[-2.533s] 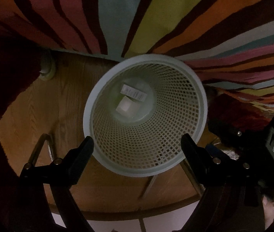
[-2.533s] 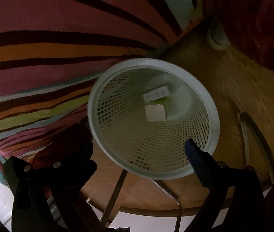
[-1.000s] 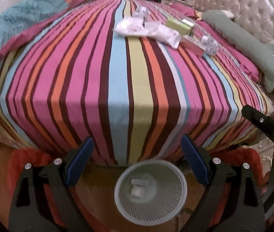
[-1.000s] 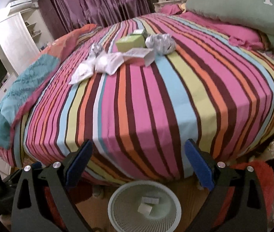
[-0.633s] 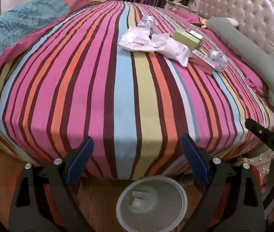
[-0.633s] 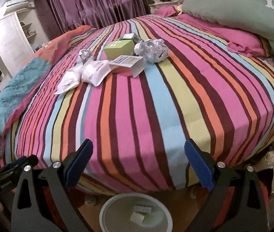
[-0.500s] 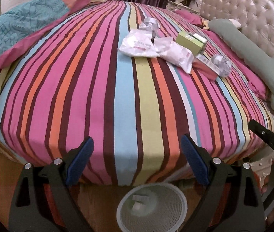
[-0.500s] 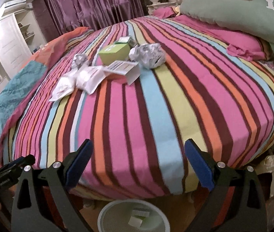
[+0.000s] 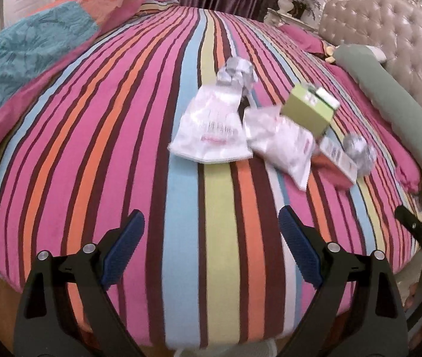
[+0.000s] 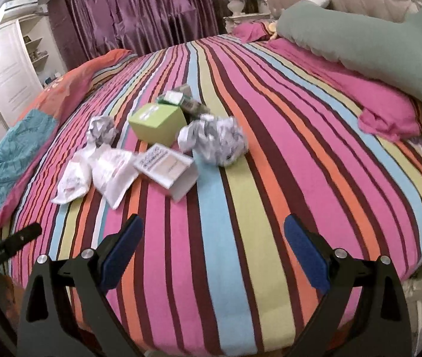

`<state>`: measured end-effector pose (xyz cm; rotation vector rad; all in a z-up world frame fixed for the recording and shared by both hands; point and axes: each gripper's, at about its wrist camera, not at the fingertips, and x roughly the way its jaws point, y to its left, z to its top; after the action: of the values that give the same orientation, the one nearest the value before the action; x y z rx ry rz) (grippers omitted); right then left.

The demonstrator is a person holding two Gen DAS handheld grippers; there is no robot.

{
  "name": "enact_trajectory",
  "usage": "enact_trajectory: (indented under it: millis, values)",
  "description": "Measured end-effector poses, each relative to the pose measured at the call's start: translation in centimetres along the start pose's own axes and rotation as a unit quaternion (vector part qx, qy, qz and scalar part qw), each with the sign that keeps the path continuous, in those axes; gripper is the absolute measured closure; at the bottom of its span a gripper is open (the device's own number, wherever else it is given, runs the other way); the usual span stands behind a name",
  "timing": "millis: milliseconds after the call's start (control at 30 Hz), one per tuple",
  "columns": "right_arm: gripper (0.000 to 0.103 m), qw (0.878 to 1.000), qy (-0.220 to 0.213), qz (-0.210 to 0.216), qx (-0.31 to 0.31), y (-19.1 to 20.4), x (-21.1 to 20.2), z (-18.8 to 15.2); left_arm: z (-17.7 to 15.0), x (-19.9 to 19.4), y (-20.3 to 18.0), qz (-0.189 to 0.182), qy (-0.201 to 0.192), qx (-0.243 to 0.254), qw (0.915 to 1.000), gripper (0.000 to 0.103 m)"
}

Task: Collect trash
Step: 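Lift both tools from the wastebasket back toward the bed, then grasp the white toilet-seat-cover packet with left tool while right tool grasps crumpled paper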

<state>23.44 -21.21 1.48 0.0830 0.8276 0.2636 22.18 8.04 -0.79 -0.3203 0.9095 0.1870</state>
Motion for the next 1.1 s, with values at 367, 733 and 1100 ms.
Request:
enact_trajectory:
  millis: [367, 733, 1100]
  values:
    - [0.012, 1.0, 0.022, 0.001, 0.007, -0.5, 4.5, 4.3, 5.7, 5.1, 0.0, 0.006, 0.025, -0.01, 0.9996, 0.014]
    - [0.012, 0.999, 0.047, -0.009, -0.002, -0.4, 8.2, 6.9, 9.0, 8.9, -0.3, 0.011, 0.048, -0.007, 0.9988, 0.014]
    - [0.012, 0.996, 0.084, 0.0, 0.004, -0.5, 11.4, 7.7, 9.7, 12.4, -0.7, 0.03, 0.076, 0.004, 0.9966, 0.014]
